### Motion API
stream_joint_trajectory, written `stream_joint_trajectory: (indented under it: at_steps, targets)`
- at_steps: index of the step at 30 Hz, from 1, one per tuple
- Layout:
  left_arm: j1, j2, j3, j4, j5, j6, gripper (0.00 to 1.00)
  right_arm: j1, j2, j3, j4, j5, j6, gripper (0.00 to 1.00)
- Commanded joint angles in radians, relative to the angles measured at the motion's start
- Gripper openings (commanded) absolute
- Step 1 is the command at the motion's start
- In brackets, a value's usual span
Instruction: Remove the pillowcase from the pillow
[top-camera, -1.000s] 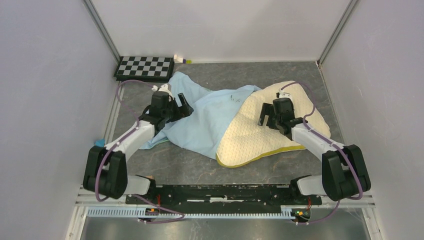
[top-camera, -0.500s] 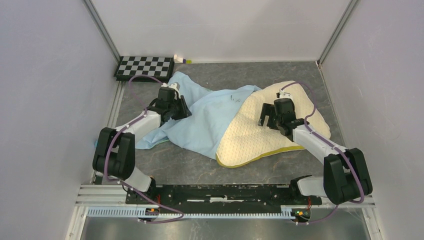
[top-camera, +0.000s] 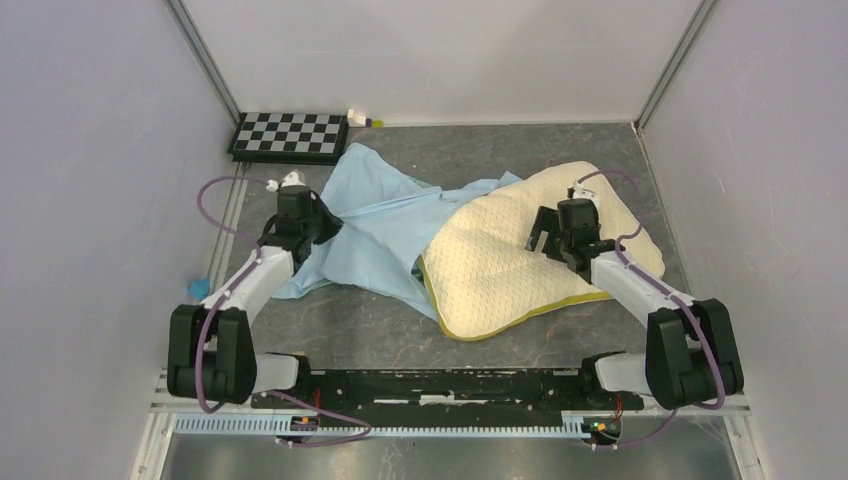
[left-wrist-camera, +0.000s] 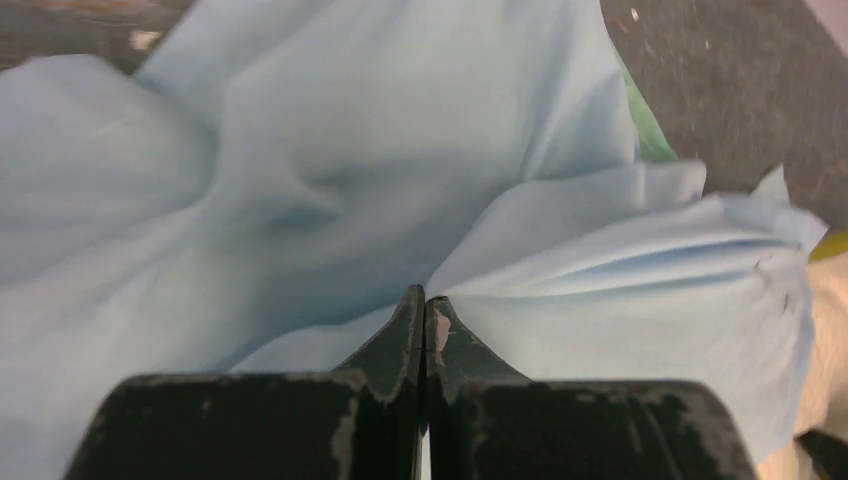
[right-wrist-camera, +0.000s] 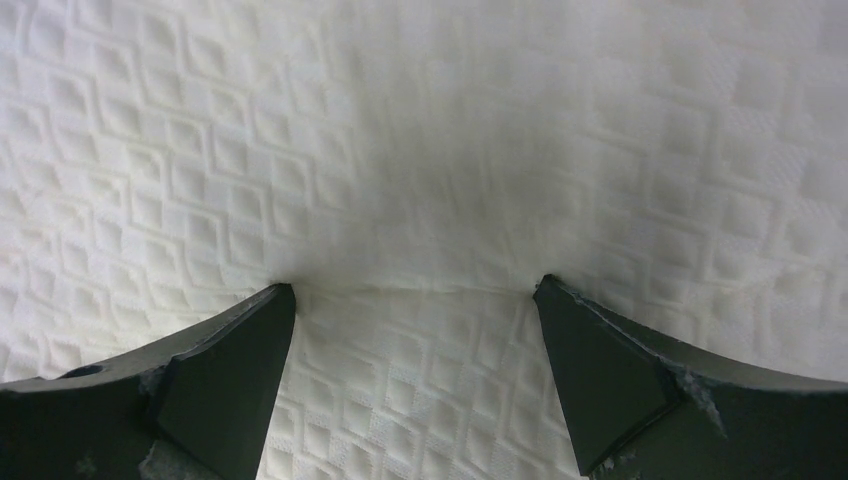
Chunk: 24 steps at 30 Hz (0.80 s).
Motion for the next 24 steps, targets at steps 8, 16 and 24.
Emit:
stream_joint_trajectory:
  at_steps: [8,16,24]
  targets:
    - [0.098,-0.276,-0.101,-0.08,-0.566,-0.341,0.02,-0.165,-0.086,-0.074,-0.102,0.152,0.078,0.98]
    - [0.098,-0.417,-0.155,-0.111,-0.719,-0.439,0.02,-0.197,-0.156,-0.081,-0.1,0.156,0.106,0.98]
    - [0.096,-0.392,-0.194,0.07,-0.416,-0.372,0.02,-0.121,-0.37,-0.182,0.267,-0.395,-0.205,0.98]
